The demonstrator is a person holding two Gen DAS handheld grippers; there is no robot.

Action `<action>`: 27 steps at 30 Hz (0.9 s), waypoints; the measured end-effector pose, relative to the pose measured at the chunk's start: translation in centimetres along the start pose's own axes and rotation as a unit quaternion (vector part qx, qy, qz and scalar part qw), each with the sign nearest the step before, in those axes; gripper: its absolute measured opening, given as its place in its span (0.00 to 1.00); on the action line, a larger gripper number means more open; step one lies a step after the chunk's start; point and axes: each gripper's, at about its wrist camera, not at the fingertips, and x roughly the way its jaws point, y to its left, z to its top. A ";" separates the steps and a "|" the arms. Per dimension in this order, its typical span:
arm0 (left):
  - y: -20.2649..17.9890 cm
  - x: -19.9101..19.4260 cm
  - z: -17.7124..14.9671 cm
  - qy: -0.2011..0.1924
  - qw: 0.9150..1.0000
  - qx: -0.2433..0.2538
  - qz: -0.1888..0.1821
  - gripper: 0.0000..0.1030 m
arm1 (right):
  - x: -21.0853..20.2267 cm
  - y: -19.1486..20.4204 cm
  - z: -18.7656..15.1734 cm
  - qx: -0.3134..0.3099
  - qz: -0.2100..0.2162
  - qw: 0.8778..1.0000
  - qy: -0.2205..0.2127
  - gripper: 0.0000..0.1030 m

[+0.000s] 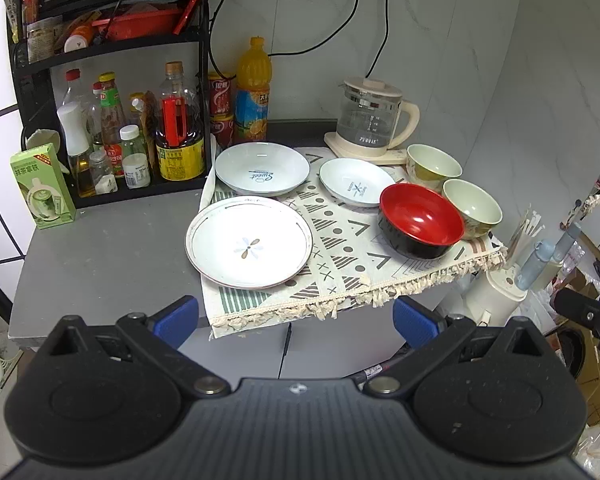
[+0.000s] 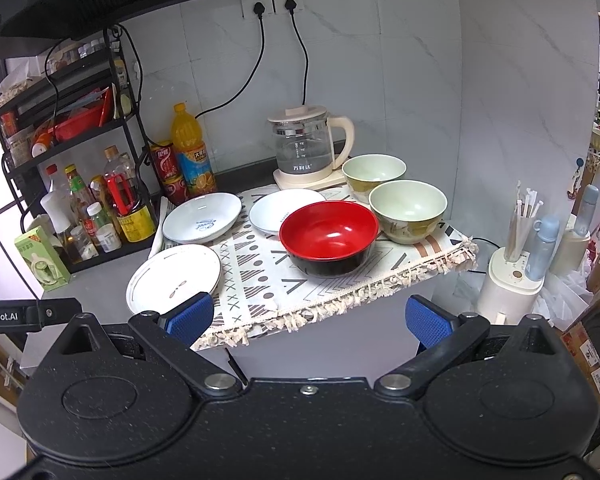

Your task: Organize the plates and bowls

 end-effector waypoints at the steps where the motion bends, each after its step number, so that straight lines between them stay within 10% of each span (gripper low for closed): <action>1: 0.1 0.1 0.0 0.004 1.000 0.000 0.001 0.99 | 0.2 0.1 0.0 -0.002 0.000 1.000 0.000 1.00; 27: -2.0 11.0 7.1 0.048 0.999 -0.004 -0.008 0.99 | 10.0 -1.4 4.9 0.003 -0.015 0.999 0.038 1.00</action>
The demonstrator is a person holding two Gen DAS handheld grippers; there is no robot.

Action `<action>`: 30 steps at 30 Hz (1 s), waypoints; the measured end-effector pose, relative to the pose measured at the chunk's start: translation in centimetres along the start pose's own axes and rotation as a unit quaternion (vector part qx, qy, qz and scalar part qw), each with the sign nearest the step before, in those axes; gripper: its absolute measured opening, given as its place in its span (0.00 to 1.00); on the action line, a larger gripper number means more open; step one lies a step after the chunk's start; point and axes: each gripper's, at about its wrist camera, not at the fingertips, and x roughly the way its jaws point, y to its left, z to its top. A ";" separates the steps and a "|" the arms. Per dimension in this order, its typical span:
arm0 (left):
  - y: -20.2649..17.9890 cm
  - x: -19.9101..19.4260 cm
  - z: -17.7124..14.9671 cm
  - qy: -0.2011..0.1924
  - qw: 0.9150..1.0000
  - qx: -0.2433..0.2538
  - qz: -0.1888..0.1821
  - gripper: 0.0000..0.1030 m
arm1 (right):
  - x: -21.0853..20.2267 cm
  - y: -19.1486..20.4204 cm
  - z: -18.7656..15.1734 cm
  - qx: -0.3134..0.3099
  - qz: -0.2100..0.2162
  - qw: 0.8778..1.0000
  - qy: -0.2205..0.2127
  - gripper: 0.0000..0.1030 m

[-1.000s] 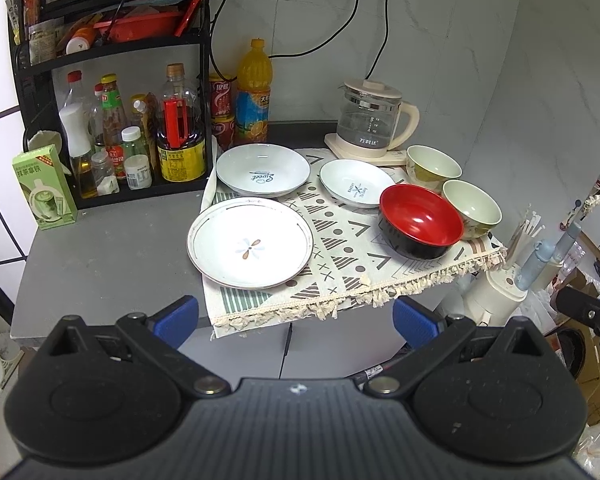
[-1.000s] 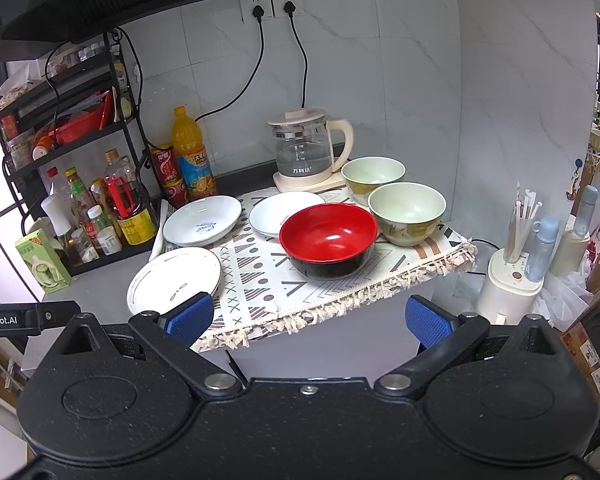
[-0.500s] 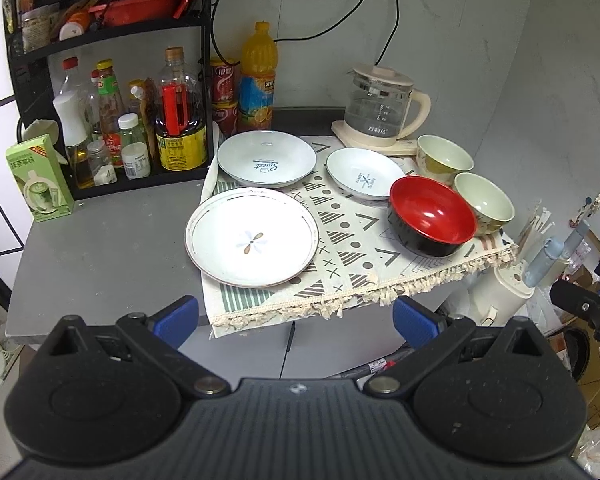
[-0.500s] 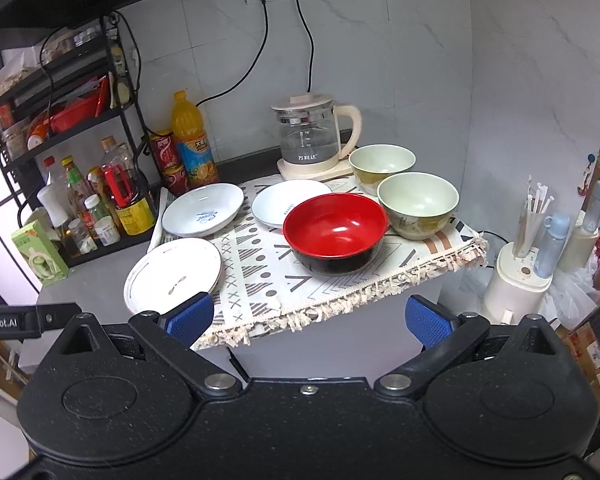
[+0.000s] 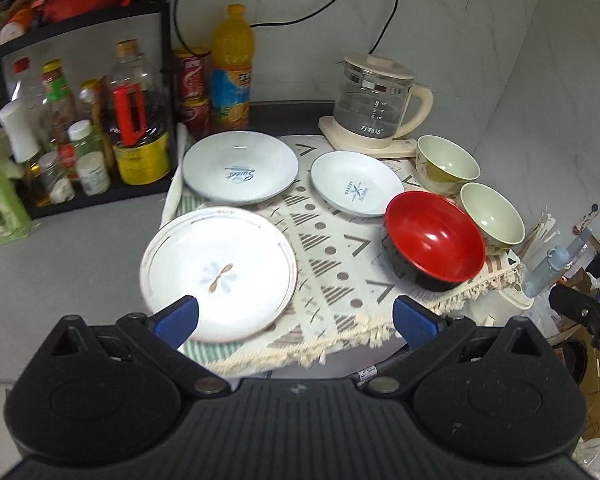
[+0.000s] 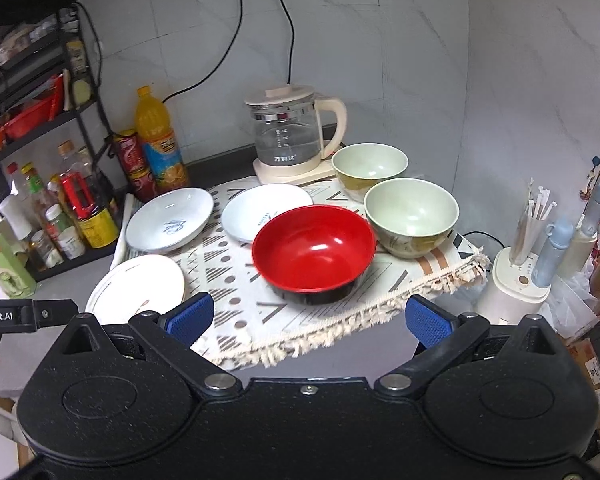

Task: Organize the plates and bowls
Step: 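Move the right gripper toward the rim of the large pale green bowl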

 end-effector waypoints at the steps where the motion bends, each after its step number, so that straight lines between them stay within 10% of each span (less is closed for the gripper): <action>1: -0.2 0.5 0.5 0.002 1.000 0.000 0.000 0.99 | 0.4 -0.1 0.4 0.000 0.001 1.000 -0.001 1.00; 30: -2.7 13.6 10.0 0.068 0.997 0.010 -0.045 0.97 | 11.5 -3.0 6.4 0.048 -0.047 0.997 0.037 1.00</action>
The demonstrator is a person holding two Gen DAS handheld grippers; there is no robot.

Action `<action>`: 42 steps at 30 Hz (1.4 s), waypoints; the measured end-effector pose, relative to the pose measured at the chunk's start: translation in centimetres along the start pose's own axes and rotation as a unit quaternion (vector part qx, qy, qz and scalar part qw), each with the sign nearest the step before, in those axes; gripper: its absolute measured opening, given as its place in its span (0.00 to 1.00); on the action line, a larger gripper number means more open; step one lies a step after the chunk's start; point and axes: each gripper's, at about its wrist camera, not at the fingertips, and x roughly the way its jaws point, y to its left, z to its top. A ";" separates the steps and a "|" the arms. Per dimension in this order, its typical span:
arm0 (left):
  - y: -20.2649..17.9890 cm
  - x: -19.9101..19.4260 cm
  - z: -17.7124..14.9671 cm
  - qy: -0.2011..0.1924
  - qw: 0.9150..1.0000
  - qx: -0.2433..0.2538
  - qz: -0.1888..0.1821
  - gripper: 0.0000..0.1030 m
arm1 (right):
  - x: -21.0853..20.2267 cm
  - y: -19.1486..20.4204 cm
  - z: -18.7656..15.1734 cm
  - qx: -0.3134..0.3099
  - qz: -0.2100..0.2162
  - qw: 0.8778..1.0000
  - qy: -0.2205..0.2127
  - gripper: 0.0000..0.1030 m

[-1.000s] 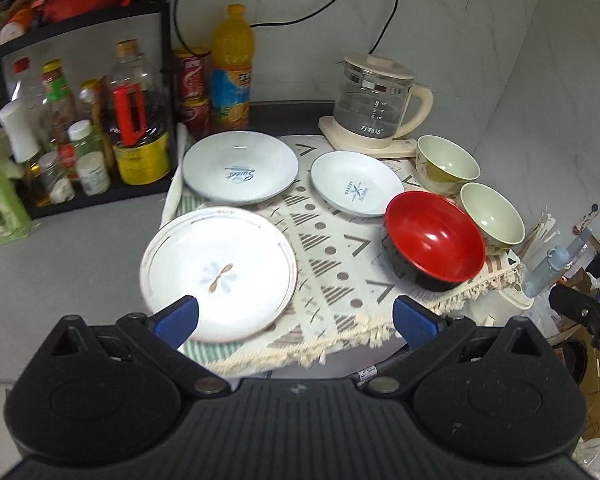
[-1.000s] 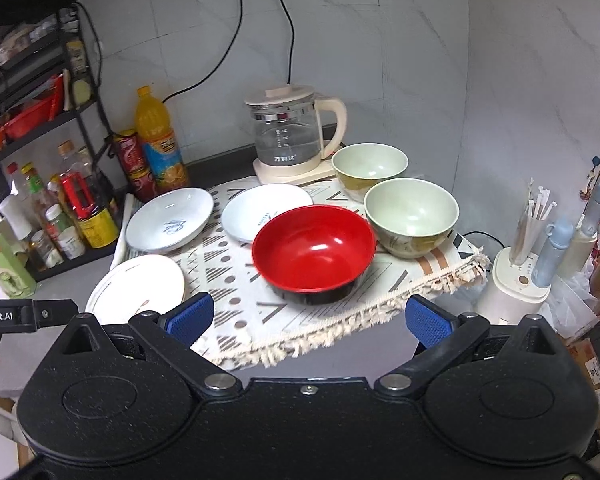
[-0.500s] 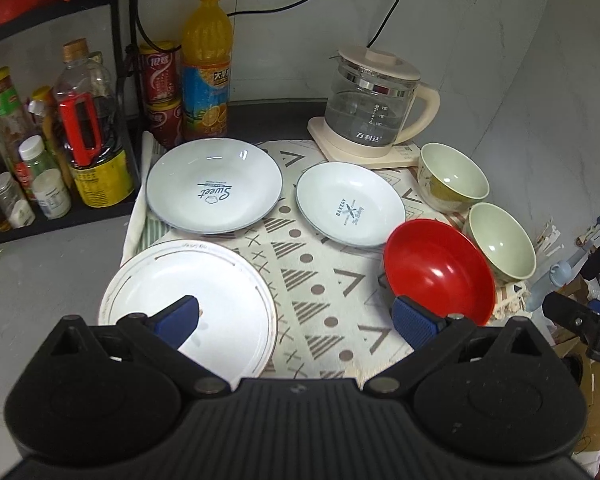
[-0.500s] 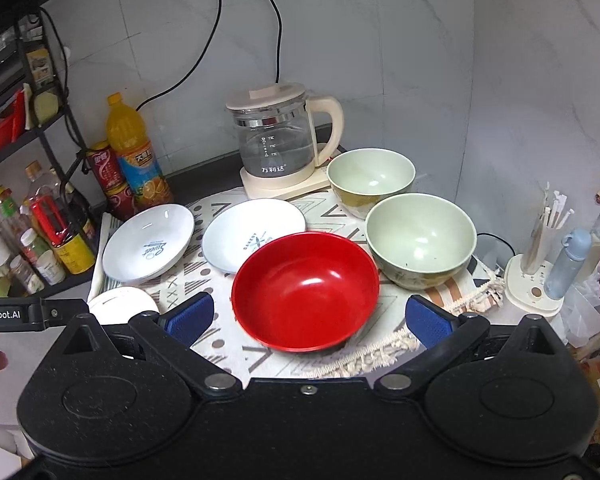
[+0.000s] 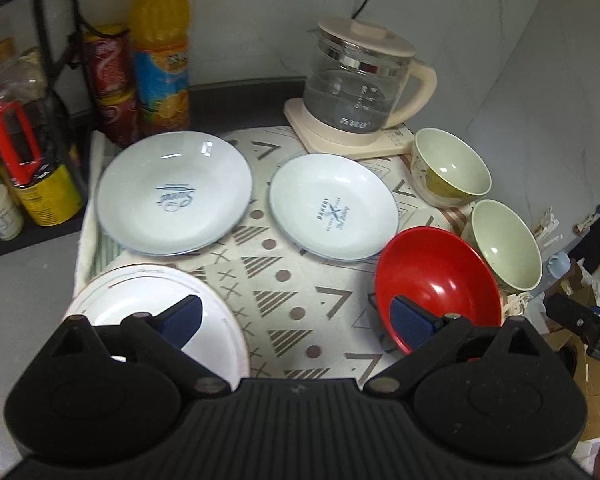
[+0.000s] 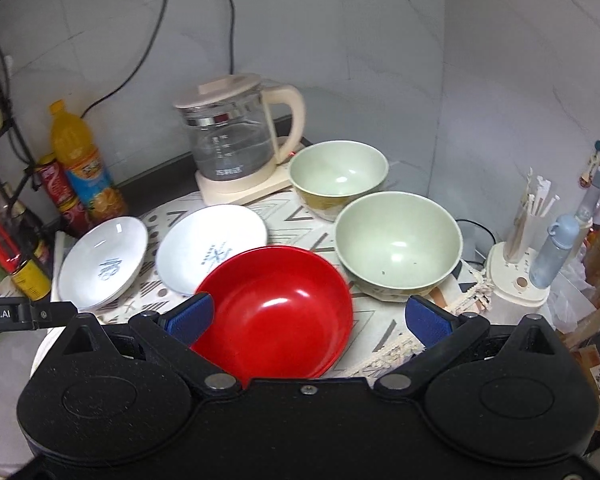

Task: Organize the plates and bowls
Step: 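Move the right gripper toward the rim of the large pale green bowl, then close the right gripper on the rim of the large pale green bowl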

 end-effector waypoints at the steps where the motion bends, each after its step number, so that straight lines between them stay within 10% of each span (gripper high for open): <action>1: -0.2 0.3 0.2 0.002 1.000 0.000 -0.005 0.97 | 0.3 -0.3 0.1 0.005 -0.001 1.000 0.002 1.00; 31: -17.8 12.2 5.5 0.024 0.997 0.055 -0.048 0.93 | 12.2 -15.0 4.4 0.075 -0.027 0.994 0.070 0.92; 42: -20.3 16.4 6.4 0.064 0.995 0.032 -0.064 0.60 | 15.6 -17.2 4.2 0.096 0.004 0.989 0.113 0.79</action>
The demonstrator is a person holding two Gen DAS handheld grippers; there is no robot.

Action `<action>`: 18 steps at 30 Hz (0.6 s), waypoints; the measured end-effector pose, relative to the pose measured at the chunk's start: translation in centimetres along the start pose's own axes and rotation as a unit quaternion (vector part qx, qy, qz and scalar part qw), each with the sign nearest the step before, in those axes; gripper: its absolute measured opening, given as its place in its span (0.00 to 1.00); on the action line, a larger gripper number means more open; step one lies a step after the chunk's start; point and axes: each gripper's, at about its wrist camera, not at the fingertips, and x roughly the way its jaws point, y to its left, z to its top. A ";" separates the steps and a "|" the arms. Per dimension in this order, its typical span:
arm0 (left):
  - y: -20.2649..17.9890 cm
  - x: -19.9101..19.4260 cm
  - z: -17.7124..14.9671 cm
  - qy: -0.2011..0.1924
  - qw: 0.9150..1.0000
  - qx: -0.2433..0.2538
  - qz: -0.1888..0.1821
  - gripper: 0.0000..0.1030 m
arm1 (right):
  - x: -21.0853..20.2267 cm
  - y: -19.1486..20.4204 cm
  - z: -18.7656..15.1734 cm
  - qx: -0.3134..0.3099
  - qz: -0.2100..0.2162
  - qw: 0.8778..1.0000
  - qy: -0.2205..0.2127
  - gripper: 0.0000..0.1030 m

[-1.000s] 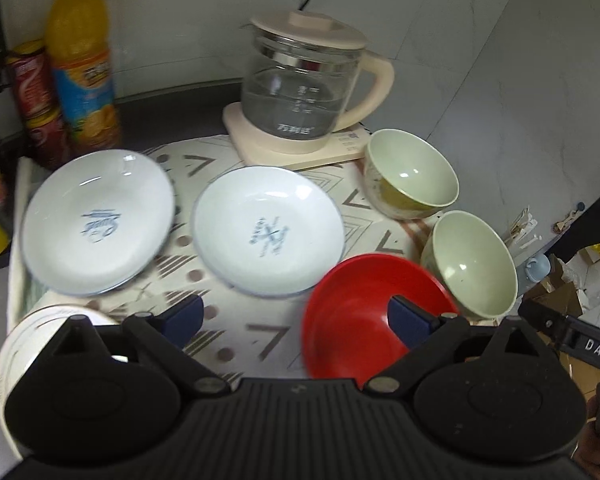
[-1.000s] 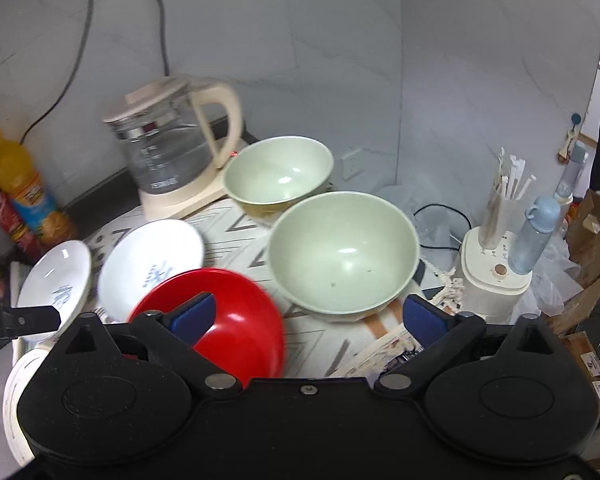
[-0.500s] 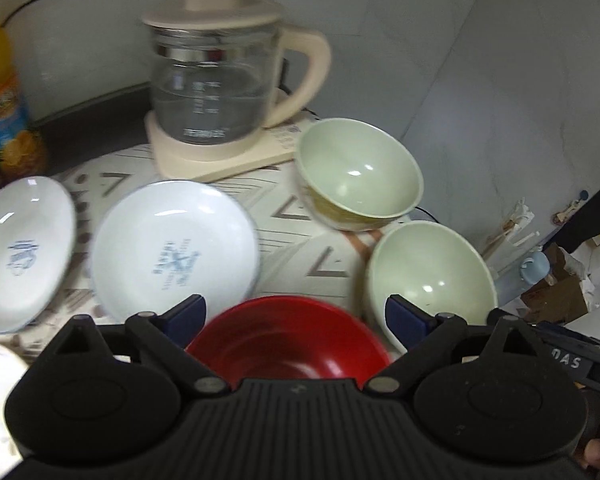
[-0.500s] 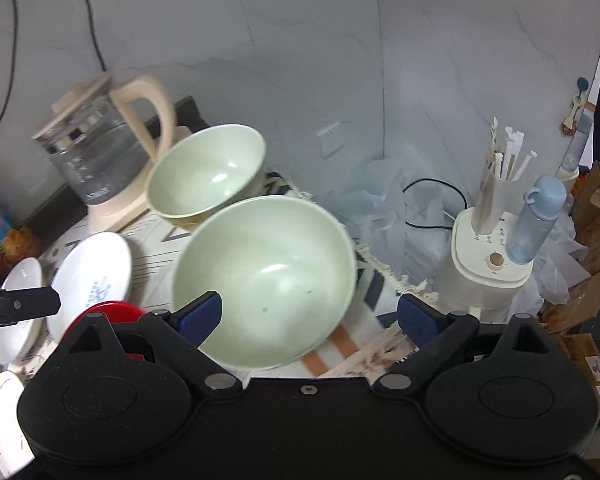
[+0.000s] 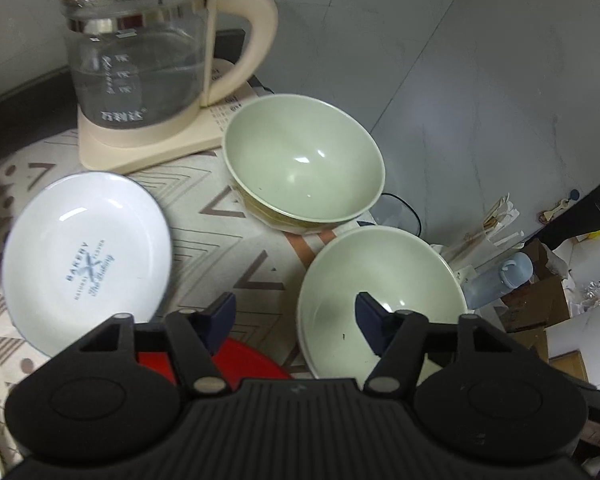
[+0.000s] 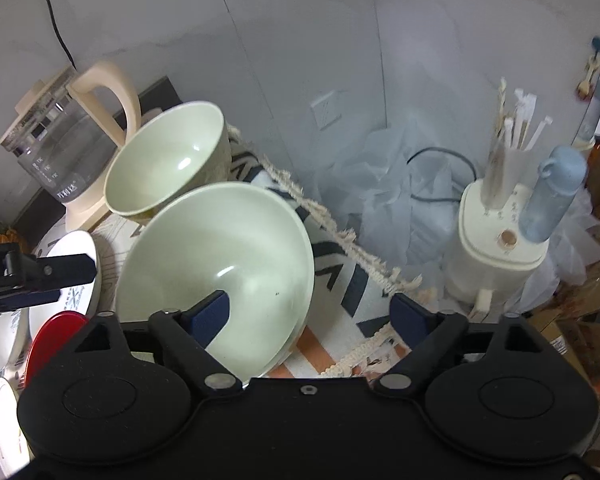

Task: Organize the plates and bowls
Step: 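Close the right gripper on the rim of the large pale green bowl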

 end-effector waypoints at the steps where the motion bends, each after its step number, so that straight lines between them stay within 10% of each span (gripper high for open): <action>1: -0.1 0.4 0.0 0.003 1.000 -0.001 0.000 0.59 | 0.3 -0.2 0.0 0.001 0.001 1.000 0.005 0.77; 18: -1.3 6.0 0.3 0.069 0.997 -0.028 0.018 0.20 | 3.1 -1.0 -0.7 0.025 0.048 0.998 0.043 0.19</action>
